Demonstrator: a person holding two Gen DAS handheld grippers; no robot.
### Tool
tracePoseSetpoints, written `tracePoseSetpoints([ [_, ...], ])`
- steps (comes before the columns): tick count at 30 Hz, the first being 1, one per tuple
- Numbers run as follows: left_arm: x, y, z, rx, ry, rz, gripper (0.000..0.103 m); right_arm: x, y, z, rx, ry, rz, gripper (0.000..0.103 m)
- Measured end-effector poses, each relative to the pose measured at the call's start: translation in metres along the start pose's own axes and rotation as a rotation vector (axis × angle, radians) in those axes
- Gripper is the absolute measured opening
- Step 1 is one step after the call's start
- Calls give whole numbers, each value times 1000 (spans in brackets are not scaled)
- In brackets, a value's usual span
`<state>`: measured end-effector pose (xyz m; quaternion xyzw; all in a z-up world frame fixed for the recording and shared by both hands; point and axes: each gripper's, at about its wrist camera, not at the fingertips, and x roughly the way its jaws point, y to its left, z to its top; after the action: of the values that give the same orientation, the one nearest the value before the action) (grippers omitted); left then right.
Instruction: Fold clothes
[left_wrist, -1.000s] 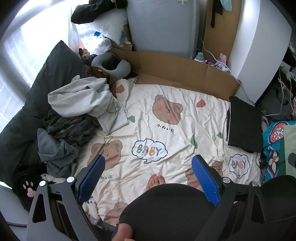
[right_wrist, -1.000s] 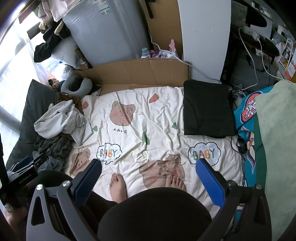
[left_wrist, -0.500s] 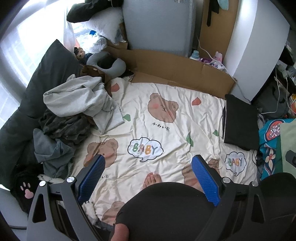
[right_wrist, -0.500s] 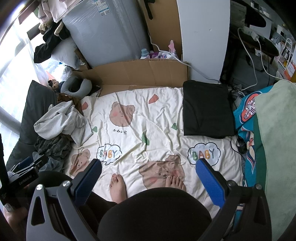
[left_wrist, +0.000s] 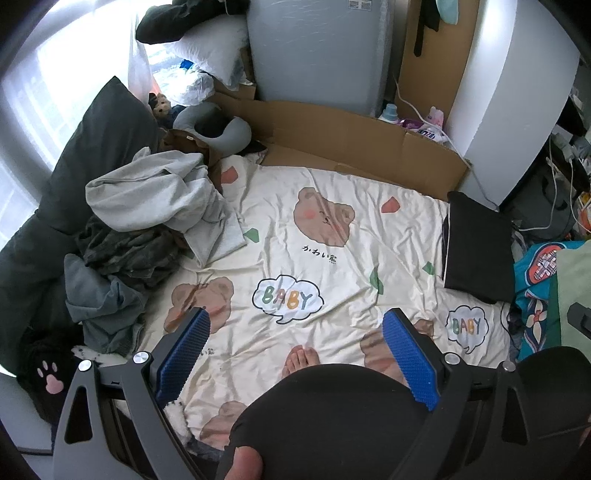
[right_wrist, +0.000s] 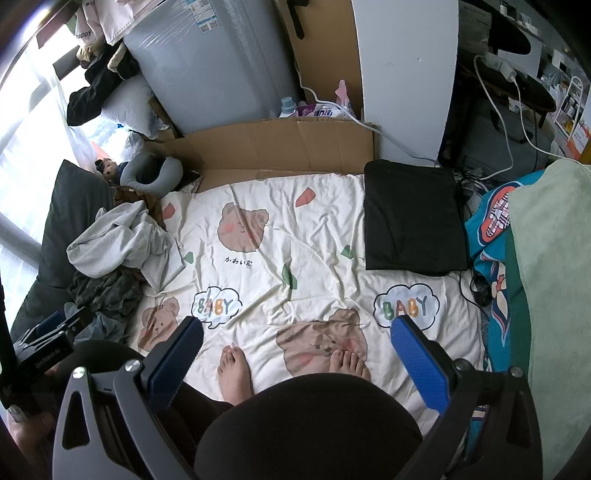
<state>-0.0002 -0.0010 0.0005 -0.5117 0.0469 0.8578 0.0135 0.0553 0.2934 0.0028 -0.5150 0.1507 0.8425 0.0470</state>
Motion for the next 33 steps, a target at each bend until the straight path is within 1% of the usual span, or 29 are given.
tracePoseSetpoints([
  [3,-1,-2,0,7,-4,5,95,0,-1,0,4,-1,2,102],
  [11,-1,3,0,-7,-3,-12,95,-1,-3,-1,3,-3,-1,102],
  [15,-1,0,1,-4,-5,4,95,-1,-4,-1,7,-3,0,102],
  [18,-6,0,1,-11,-31,6,95,1,-5,-1,17,10,-9,102],
  [22,-10,4,1,-14,-44,-12,95,2,-6,-2,28,20,-20,102],
  [33,-19,12,6,-25,-55,-40,95,3,-14,2,79,44,9,102],
])
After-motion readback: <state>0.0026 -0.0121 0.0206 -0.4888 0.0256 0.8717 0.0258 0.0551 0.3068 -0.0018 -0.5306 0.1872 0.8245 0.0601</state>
